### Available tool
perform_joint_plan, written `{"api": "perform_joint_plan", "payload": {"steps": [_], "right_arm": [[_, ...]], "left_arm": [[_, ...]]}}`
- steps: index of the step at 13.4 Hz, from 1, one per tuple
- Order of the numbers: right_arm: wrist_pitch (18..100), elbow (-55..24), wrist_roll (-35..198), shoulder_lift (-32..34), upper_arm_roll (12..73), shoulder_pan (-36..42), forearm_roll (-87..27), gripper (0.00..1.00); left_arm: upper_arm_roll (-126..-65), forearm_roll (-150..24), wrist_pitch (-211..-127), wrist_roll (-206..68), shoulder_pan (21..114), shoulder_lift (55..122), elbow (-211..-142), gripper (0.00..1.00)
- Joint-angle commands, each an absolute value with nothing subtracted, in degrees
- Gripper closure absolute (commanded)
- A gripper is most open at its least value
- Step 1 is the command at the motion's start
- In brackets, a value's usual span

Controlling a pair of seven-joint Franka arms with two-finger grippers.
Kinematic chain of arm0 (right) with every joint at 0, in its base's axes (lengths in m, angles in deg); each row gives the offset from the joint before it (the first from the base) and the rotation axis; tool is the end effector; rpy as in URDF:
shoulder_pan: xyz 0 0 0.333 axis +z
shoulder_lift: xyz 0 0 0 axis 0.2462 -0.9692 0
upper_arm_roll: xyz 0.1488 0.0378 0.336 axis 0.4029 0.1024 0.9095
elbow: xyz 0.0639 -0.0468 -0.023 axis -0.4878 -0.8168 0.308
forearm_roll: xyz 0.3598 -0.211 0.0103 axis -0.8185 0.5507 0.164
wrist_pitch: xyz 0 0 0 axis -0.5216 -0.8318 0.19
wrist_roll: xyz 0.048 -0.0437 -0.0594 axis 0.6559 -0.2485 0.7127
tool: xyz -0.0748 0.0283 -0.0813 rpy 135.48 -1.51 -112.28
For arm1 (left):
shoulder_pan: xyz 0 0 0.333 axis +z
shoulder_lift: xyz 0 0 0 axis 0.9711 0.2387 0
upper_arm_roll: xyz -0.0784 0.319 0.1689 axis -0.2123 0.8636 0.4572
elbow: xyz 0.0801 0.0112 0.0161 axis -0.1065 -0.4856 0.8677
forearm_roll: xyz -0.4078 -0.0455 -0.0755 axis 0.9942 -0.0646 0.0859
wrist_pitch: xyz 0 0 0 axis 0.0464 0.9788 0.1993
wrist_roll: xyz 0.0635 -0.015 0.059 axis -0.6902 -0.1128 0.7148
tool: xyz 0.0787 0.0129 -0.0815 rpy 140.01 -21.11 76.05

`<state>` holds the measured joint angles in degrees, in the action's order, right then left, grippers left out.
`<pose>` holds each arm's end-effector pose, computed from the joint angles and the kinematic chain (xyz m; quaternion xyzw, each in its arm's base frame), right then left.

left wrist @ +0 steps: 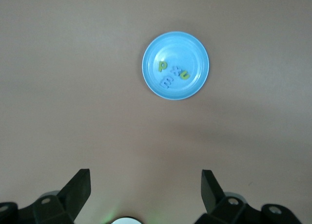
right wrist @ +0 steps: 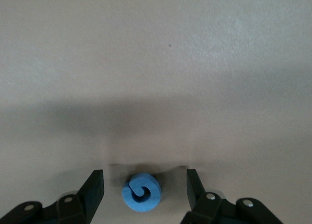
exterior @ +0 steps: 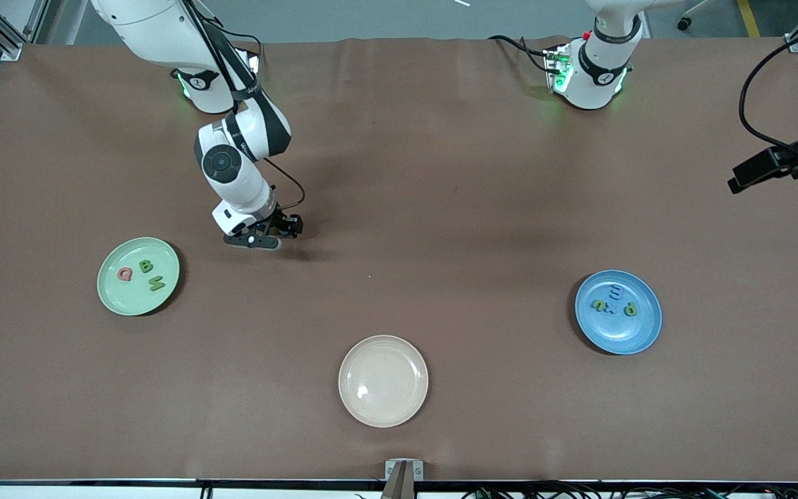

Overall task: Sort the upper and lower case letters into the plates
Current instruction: 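Grasp the blue G with the right gripper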

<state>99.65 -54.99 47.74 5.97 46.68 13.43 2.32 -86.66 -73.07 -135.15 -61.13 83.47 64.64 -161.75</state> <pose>0.4681 0.2304 0.2000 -0.9983 0.0562 0.0111 0.0096 0.5786 -0.0167 0.6862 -0.9936 -0.1085 0.0289 0.0101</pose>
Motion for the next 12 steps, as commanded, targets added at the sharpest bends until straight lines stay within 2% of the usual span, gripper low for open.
{"api": "perform_joint_plan", "payload": {"steps": [1,7,10,12], "right_arm": [[100.72,-56.8,47.43,6.81,46.67,14.22,1.55,0.31],[100.72,-56.8,47.43,6.72,46.67,14.93,1.55,0.46],[100.81,-56.8,47.43,6.55,46.67,14.93,1.55,0.49],[100.9,-56.8,47.43,6.46,46.58,14.93,1.55,0.55]], "left_arm": [[-84.27,-72.37,-137.29,-62.56,81.11,59.37,-168.33,0.0],[-84.62,-72.37,-139.75,-62.65,81.37,58.83,-169.22,0.0],[-84.62,-72.37,-141.34,-62.65,81.29,59.63,-169.4,0.0],[-84.71,-72.37,-141.78,-62.74,81.37,59.54,-169.31,0.0]]}}
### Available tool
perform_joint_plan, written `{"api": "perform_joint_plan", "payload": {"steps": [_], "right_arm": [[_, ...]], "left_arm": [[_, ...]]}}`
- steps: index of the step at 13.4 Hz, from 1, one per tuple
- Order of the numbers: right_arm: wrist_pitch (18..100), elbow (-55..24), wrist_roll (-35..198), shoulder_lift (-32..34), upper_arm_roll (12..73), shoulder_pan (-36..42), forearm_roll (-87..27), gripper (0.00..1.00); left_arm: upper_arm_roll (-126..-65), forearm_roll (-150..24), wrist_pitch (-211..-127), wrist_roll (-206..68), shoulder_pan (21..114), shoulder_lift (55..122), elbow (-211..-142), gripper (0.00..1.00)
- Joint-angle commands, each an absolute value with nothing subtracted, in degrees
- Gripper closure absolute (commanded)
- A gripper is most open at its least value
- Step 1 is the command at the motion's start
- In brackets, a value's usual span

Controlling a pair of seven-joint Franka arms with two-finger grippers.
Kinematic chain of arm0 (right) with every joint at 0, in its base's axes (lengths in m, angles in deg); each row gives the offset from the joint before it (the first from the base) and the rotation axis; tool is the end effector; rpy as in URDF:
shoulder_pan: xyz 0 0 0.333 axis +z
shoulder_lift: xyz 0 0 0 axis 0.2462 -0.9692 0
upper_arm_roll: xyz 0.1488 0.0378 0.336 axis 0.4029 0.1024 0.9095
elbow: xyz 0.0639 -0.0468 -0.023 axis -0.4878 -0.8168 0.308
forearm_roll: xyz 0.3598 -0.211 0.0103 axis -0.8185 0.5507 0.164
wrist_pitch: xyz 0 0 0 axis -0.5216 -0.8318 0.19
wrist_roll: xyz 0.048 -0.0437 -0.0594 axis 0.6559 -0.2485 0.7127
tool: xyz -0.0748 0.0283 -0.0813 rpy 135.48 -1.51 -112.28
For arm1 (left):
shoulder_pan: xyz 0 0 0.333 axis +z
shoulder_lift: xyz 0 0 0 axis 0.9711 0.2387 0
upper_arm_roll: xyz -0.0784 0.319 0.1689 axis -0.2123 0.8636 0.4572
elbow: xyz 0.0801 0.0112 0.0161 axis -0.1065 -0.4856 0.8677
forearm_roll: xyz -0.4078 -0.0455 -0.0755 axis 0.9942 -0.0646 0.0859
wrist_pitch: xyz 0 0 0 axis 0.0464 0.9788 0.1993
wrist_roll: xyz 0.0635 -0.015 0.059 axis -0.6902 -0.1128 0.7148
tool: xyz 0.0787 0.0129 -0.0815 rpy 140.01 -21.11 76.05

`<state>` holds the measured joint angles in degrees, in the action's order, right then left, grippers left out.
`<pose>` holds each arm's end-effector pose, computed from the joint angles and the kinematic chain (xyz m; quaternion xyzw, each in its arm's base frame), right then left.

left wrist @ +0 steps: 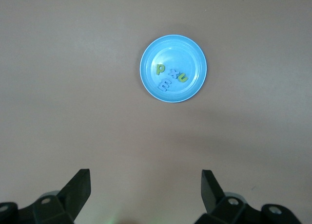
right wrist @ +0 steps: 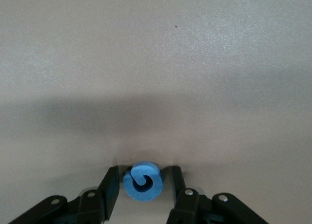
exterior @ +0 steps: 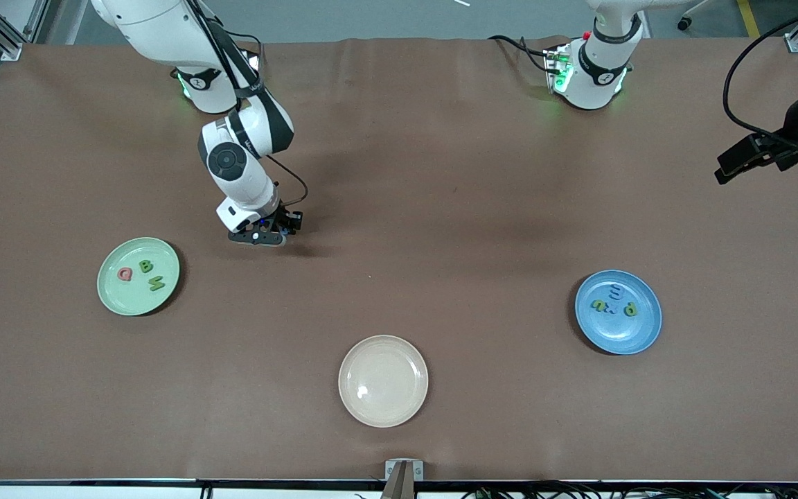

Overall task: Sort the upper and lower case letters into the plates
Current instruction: 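Grasp the blue G with the right gripper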

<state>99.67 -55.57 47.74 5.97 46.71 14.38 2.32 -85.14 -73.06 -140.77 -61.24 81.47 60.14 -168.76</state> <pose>0.4600 0.2363 0.1967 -0.9987 0.0478 0.0154 0.0071 0.5601 -0.0249 0.6788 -0.9946 -0.1030 0.0016 0.0119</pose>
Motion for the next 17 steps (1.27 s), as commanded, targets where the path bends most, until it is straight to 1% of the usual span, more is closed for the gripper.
{"api": "perform_joint_plan", "payload": {"steps": [1,4,6,8,9,10,13,17], "right_arm": [[101.16,-56.8,47.43,6.11,46.58,14.93,1.55,0.58],[103.79,-56.71,47.43,4.88,46.58,15.1,1.55,0.71],[103.8,-56.71,47.43,4.79,46.58,15.36,1.55,0.78],[103.36,-56.62,47.43,4.96,46.58,15.28,1.55,0.82],[102.84,-56.62,48.04,5.4,46.58,15.28,1.55,0.83],[101.44,-56.45,48.74,5.93,46.5,14.93,1.64,0.83],[95.91,-55.4,53.13,10.4,45.79,13.27,1.73,0.86],[80.72,-50.31,62.52,15.41,45.7,6.07,2.43,0.87]], "left_arm": [[-84.62,-72.45,-142.04,-62.82,81.37,59.45,-169.31,0.0],[-84.36,-72.46,-143.27,-63.53,81.55,59.63,-169.13,0.0],[-84.27,-72.46,-143.27,-63.53,82.08,59.98,-169.39,0.0],[-84.1,-72.54,-143.45,-63.53,82.08,60.77,-169.4,0.0],[-84.1,-72.54,-143.8,-63.53,82.08,60.86,-169.4,0.0],[-84.01,-72.54,-144.15,-63.53,82.16,60.86,-169.48,0.0],[-84.18,-72.46,-144.15,-63.61,83.31,60.86,-169.4,0.0],[-84.45,-72.46,-144.94,-63.53,83.05,61.65,-169.31,0.0]]}}
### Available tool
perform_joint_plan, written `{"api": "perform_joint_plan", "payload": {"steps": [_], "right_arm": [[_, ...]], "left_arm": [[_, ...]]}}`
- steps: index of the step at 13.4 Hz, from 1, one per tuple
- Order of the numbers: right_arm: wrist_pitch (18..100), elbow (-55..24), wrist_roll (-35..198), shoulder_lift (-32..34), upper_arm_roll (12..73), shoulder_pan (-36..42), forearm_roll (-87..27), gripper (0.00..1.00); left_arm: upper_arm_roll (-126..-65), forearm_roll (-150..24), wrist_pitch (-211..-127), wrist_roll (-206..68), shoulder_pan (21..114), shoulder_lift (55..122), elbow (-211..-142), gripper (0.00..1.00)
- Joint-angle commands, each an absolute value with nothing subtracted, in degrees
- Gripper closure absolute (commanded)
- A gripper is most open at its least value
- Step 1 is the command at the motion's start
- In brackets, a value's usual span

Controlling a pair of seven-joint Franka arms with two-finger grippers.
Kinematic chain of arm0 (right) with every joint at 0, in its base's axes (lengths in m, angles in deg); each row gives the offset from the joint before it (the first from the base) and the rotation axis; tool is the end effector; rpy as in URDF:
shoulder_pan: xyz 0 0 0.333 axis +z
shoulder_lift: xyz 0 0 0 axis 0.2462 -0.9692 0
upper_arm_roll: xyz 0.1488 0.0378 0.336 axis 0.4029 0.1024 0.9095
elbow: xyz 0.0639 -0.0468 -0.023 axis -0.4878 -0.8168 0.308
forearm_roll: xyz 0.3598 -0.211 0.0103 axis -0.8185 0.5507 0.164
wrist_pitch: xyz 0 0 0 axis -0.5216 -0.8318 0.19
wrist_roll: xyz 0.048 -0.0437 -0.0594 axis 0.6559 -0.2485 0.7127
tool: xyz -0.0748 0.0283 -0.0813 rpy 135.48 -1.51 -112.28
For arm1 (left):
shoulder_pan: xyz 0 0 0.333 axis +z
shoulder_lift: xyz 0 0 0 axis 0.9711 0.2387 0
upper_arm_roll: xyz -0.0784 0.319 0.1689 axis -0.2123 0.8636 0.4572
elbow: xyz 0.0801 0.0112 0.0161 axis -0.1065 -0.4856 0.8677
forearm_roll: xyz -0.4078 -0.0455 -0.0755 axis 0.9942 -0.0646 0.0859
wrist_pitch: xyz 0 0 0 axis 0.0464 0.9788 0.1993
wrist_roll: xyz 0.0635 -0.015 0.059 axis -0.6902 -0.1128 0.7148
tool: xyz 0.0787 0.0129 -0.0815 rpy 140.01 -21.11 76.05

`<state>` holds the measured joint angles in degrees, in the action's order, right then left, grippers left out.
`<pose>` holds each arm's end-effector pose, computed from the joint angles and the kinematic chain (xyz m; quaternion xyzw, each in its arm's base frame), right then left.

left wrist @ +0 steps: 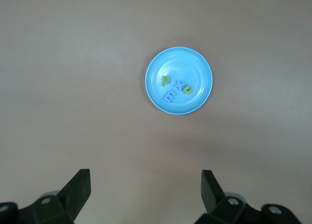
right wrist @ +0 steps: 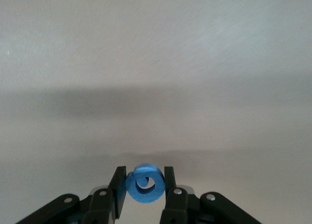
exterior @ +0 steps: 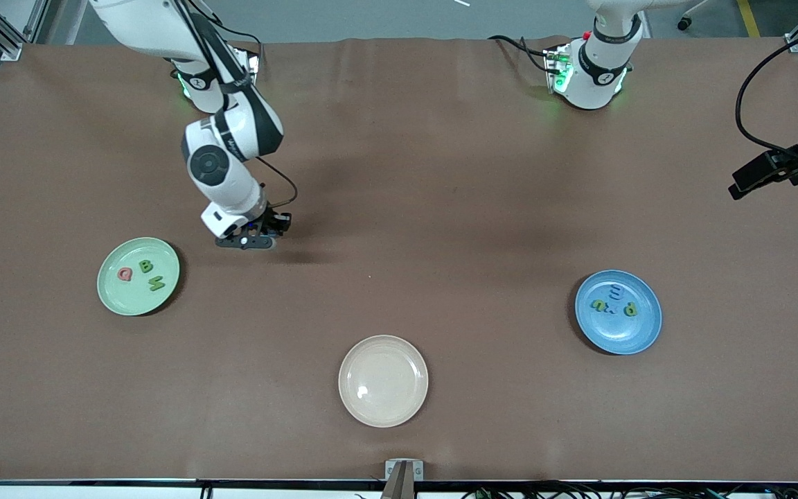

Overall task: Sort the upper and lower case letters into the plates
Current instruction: 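Place the blue G on the green plate with the right gripper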

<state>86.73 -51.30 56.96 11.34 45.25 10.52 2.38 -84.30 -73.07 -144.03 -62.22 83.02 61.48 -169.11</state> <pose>0.4941 0.2014 0.2533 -0.9990 0.0095 0.0429 0.0033 0.5747 -0.0004 0.6677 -0.9933 -0.1148 -0.0116 0.0085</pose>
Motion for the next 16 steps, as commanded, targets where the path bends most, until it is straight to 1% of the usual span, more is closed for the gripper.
{"api": "perform_joint_plan", "payload": {"steps": [1,5,8,10,14,16], "right_arm": [[78.33,-49.42,66.64,16.21,45.7,3.35,2.61,0.86],[77.78,-48.1,82.38,16.04,45.79,-7.9,5.5,0.87],[78.04,-45.82,91.62,14.56,45.88,-13.8,5.51,0.87],[78.74,-44.67,95.4,11.92,45.88,-16.18,5.51,0.87],[84.19,-44.58,100.86,7.0,45.88,-19.17,5.51,0.87],[85.51,-44.32,102.45,5.24,45.88,-19.96,5.42,0.86]], "left_arm": [[-84.45,-72.46,-144.94,-63.53,82.96,61.91,-169.39,0.0],[-84.53,-72.54,-144.94,-63.44,82.87,62.17,-169.05,0.0],[-84.62,-72.46,-145.03,-63.26,82.78,62.62,-168.96,0.0],[-84.62,-72.46,-145.03,-63.26,82.69,62.62,-169.04,0.0],[-84.71,-72.46,-145.03,-62.83,82.43,62.7,-168.96,0.0],[-85.06,-72.37,-145.03,-62.38,82.43,63.14,-168.87,0.0]]}}
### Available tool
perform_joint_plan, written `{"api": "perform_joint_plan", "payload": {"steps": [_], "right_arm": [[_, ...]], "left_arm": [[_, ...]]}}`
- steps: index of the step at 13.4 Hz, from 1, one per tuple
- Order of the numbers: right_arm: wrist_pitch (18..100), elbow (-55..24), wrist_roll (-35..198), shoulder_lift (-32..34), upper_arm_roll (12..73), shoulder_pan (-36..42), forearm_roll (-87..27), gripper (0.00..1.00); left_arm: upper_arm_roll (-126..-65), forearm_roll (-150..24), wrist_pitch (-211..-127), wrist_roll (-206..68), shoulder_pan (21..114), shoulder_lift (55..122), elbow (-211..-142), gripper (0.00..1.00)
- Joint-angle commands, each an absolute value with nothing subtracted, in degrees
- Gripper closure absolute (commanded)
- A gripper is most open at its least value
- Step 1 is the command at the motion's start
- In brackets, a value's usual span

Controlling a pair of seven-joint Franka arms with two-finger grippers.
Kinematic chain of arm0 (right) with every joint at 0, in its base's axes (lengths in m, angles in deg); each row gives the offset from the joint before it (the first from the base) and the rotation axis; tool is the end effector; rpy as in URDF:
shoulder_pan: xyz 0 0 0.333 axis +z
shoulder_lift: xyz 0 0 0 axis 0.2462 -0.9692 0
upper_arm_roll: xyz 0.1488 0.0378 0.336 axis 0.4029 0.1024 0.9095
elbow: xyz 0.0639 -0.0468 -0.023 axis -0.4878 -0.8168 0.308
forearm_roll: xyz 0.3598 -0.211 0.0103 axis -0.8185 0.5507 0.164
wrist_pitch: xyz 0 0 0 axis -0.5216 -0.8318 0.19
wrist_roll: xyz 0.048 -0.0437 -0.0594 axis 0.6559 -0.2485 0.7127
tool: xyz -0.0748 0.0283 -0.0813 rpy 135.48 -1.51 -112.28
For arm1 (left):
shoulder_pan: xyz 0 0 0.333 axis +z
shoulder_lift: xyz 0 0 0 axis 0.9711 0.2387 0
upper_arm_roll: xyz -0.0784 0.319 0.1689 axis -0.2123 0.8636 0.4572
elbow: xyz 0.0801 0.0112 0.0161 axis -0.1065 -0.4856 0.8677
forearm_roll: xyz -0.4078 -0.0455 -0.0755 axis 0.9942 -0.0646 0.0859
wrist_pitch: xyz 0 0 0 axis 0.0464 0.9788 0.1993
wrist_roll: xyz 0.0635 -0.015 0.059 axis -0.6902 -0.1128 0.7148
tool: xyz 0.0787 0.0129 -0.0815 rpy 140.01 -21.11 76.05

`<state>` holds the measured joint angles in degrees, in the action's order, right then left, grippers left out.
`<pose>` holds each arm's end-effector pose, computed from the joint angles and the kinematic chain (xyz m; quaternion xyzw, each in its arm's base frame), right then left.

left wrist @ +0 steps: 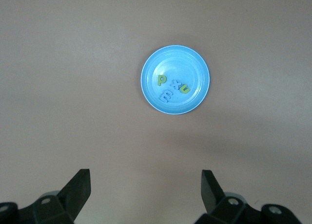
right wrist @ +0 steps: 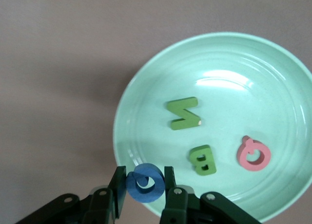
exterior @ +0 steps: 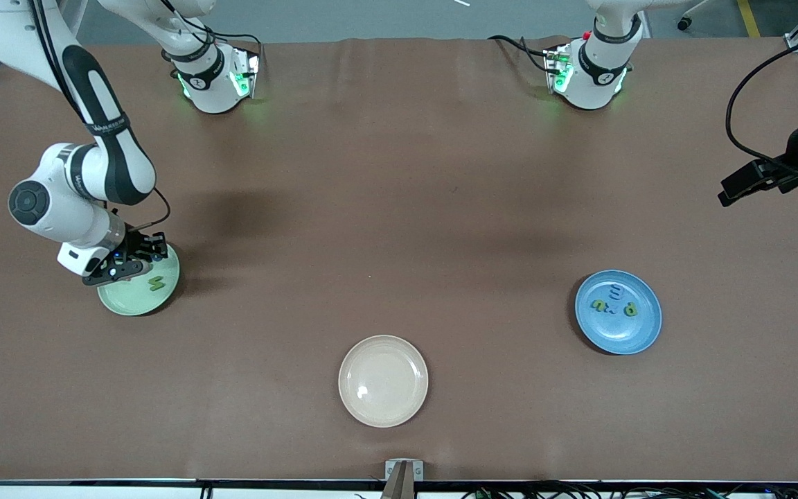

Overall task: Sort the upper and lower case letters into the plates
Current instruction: 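Place the blue G on the green plate with the right gripper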

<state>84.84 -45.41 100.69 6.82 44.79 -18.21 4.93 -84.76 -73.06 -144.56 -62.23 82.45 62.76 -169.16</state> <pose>0.5617 -0.0686 0.2457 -0.9898 -0.1359 0.0409 0.0147 0.5830 -0.0100 0.6552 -0.9944 -0.1056 -0.0047 0.0079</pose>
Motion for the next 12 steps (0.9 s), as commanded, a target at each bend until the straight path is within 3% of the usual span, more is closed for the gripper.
{"api": "perform_joint_plan", "payload": {"steps": [1,12], "right_arm": [[86.3,-44.32,102.45,4.62,45.88,-19.97,5.42,0.86],[89.21,-42.82,102.45,0.92,45.88,-20.14,5.33,0.77]], "left_arm": [[-85.32,-72.37,-145.03,-62.38,82.6,63.06,-168.61,0.0],[-85.5,-72.28,-146.35,-62.38,82.6,63.32,-168.69,0.0]]}}
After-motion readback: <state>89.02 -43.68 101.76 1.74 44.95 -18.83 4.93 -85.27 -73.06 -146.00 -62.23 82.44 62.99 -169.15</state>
